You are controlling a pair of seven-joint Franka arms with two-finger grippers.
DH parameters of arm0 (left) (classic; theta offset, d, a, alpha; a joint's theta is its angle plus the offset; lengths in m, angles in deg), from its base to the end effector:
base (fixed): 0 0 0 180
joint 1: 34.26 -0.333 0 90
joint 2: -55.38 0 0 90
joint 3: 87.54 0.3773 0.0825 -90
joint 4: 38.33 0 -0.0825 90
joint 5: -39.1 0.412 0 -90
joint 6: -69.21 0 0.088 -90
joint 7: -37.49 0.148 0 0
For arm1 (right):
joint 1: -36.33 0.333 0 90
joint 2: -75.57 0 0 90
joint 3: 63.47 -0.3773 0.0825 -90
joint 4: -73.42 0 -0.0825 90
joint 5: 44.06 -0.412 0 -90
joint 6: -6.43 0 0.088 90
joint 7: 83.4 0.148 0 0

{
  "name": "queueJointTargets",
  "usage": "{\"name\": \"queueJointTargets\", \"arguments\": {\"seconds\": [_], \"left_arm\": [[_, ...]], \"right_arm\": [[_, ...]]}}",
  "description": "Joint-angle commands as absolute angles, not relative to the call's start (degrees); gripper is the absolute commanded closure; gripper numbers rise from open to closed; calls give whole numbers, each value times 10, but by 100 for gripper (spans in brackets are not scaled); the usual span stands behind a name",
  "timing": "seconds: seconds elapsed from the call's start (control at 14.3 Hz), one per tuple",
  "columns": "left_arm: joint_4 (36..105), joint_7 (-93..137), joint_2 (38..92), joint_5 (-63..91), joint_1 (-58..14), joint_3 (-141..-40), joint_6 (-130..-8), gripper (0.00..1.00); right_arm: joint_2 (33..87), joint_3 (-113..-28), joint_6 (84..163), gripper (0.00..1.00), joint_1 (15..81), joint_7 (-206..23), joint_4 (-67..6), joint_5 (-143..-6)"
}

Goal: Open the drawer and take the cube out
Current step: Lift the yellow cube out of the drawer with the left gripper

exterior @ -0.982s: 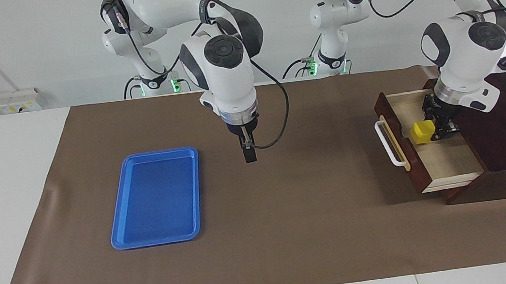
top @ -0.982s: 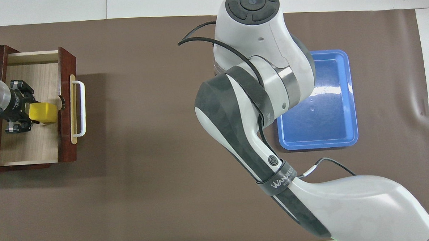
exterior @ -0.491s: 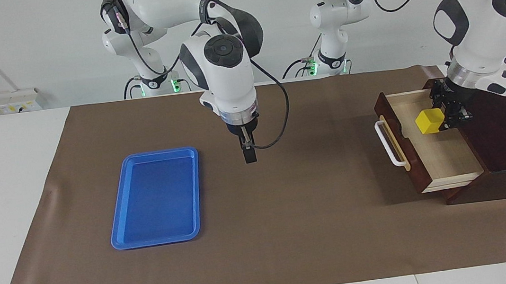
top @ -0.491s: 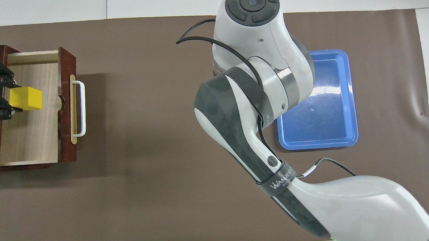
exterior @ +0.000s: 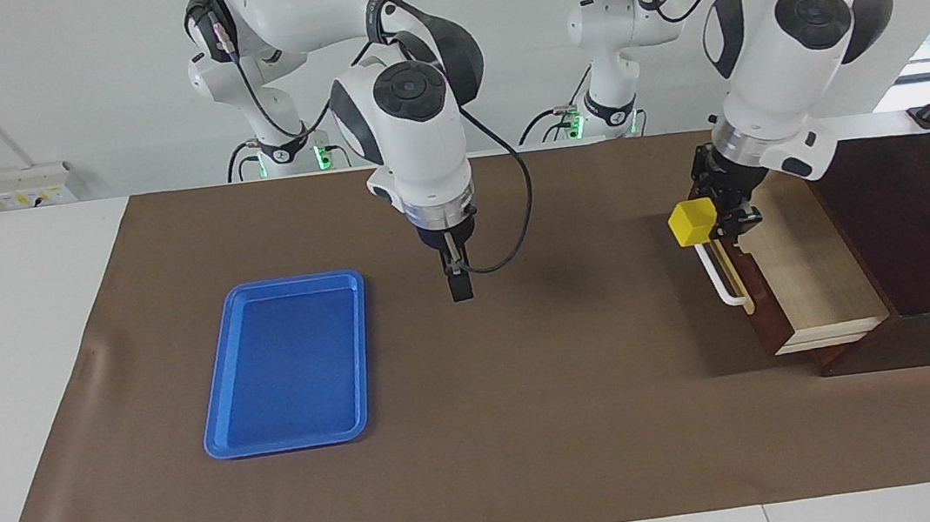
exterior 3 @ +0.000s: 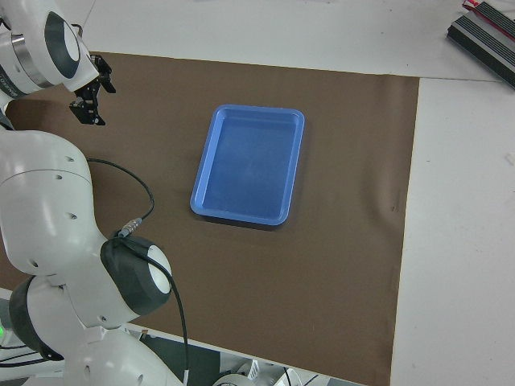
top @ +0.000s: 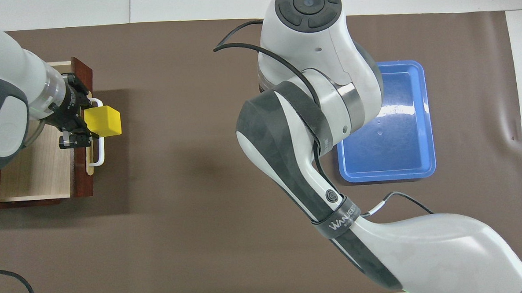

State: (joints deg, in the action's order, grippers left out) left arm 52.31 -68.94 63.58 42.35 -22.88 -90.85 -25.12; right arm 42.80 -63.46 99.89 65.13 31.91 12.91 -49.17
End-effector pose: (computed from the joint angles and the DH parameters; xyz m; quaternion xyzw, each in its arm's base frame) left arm 0.6133 -0.1502 0.5587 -0.6978 -0.7148 -0.0017 0.0460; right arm 0.6758 0.3859 0.5172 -0.7257 0.6865 0.0418 0.0152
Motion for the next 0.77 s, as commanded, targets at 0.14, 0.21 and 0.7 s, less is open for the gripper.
{"name": "queueJointTargets", "arguments": {"seconds": [0.14, 0.21, 0.7], "left_arm": [[494, -747, 646, 373, -197, -903, -261, 100], [495, -751, 646, 372, -179, -903, -263, 100], [506, -797, 648, 379, -121, -902, -269, 100]], "right_arm": [[423, -634, 999, 2, 652, 312, 138, -488], [423, -633, 998, 2, 651, 312, 138, -489], [425, -633, 990, 2, 648, 310, 138, -487]]}}
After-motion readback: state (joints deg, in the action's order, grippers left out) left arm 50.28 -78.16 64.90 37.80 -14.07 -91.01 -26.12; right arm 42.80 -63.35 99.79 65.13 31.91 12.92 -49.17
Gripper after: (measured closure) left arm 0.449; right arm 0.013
